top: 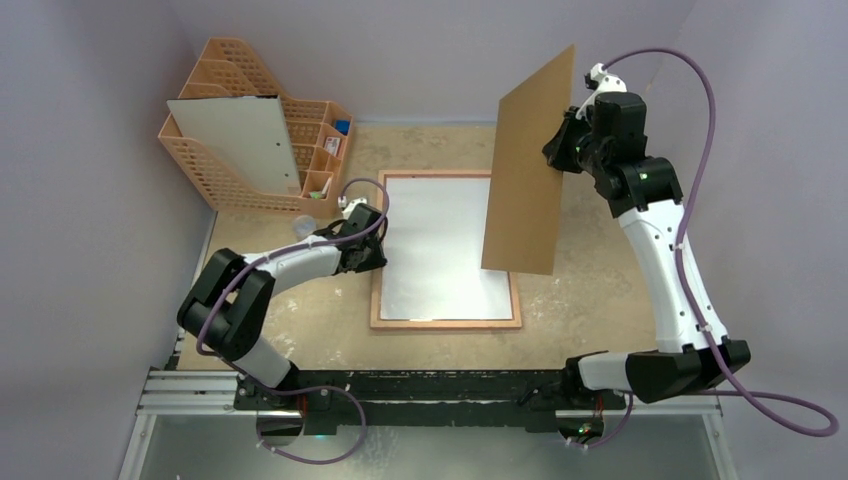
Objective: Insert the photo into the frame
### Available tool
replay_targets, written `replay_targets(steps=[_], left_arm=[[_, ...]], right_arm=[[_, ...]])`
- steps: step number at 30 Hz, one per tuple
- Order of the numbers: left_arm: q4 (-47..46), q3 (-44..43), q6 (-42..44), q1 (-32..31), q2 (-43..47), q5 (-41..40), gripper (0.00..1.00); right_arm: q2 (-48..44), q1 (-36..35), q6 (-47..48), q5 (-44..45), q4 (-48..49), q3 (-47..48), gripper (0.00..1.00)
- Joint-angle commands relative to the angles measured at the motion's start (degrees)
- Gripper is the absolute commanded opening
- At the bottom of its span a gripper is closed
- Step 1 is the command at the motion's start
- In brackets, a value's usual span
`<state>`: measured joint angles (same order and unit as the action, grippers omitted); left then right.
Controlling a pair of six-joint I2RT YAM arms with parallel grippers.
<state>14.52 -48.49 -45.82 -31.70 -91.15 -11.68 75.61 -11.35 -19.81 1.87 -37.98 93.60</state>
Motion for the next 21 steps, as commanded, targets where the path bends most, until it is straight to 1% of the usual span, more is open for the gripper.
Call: replay_targets(steps=[1,7,10,13,15,19,21], left_arm=[[1.26,-1.52,0.18,0.92,4.64,-2.88,0.31],[4.56,-5.04,2.72,1.18,5.43,-4.21,0.45],[5.24,-6.02,3.27,1.42,6.39,-4.44,0.54],[5.04,-7.58,4.3,1.49,8.26,-3.9,0.57],[4.81,-9.2,5.53,1.48,9.42,-2.64,0.57],[4.96,-13.07,7.84,1.51,10.52,-0.63,0.56],[5.34,-14.35,8.17,1.5,10.73,-0.06,0.56]], right_arm=[[0.91,0.02,1.12,-0.74,1.44,5.51,0.0],[4.26,0.02,1.82,-0.2,-3.75,10.47,0.0],[5.13,-0.05,1.28,-0.11,-5.74,11.8,0.0],[5.09,-0.18,0.32,0.51,-6.11,12.06,0.0],[5.62,-0.61,0.22,3.36,-7.03,12.76,0.0],[7.81,-0.8,2.31,16.94,-11.14,16.21,0.0],[7.68,-0.78,2.68,20.43,-11.22,16.97,0.0]])
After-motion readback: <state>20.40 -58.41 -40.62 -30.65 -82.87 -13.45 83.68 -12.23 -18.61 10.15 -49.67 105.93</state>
